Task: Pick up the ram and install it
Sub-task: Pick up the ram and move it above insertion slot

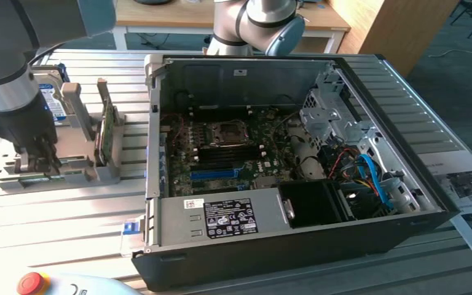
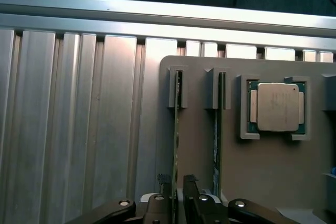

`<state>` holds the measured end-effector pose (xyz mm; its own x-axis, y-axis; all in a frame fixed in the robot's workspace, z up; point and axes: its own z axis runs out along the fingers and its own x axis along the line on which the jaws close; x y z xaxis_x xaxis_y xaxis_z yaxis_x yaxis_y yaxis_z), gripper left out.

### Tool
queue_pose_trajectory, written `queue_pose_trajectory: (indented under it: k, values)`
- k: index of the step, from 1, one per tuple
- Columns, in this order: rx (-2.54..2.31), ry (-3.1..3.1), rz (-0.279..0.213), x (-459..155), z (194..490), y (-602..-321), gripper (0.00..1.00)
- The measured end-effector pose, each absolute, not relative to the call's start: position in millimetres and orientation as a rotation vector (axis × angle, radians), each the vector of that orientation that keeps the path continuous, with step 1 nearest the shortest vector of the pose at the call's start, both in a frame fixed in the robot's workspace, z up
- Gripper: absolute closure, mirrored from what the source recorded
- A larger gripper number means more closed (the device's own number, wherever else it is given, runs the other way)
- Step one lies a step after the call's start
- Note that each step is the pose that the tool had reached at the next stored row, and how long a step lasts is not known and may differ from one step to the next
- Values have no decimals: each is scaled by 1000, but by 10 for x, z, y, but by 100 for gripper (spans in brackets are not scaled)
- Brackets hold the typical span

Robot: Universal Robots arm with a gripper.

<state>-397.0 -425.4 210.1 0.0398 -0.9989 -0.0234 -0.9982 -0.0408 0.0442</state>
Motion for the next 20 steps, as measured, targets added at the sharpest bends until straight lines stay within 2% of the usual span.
queue_pose_trajectory:
  k: [20]
  values:
    - [2254,-2165,-74,-3978,2012,-4248,76]
